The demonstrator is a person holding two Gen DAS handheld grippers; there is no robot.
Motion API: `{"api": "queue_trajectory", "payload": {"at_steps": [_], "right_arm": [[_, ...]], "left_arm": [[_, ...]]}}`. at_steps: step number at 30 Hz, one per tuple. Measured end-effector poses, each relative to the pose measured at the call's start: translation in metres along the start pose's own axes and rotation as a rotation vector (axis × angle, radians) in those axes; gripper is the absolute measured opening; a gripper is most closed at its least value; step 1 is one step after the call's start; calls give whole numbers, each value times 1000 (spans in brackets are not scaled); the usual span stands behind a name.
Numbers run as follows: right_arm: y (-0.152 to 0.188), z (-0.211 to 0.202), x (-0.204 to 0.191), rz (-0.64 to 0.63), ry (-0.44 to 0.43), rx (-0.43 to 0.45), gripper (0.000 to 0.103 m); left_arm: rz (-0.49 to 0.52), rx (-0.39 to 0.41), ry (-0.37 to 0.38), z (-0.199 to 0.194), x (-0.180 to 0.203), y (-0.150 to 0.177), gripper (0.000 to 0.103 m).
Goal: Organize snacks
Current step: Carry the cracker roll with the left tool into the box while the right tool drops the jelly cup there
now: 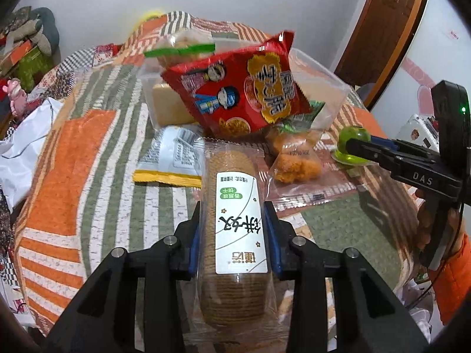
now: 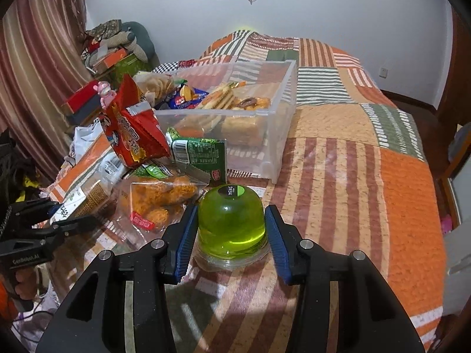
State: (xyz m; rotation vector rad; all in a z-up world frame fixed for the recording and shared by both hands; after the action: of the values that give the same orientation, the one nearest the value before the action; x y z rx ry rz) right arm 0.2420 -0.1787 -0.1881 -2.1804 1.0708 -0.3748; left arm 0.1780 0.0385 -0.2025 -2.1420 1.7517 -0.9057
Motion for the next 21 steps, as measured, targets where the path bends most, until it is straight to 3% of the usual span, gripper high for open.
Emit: {"api": "queue_trajectory", "payload": {"at_steps": [13,21], "right_arm": [[-24,-25,-3,-36,32,86,43],[-44,-35,-9,-60,43,142,43]], "left_arm": [[25,150,-4,-53,14,-37,37],[45,226,18,-65,33,-71,37]]}}
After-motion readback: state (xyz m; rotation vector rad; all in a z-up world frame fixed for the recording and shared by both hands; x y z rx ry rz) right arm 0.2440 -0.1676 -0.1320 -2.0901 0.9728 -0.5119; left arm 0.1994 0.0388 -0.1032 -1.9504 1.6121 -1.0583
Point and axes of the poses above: each gripper's, at about its wrist camera, not at the fingertips, and z roughly the way its jaws point, x to its right, y to its underside, the point moved 3 cm from there along z, roughly the way its jaws point, and after that the axes turned 13 degrees about -z, right-handed, at the moved point
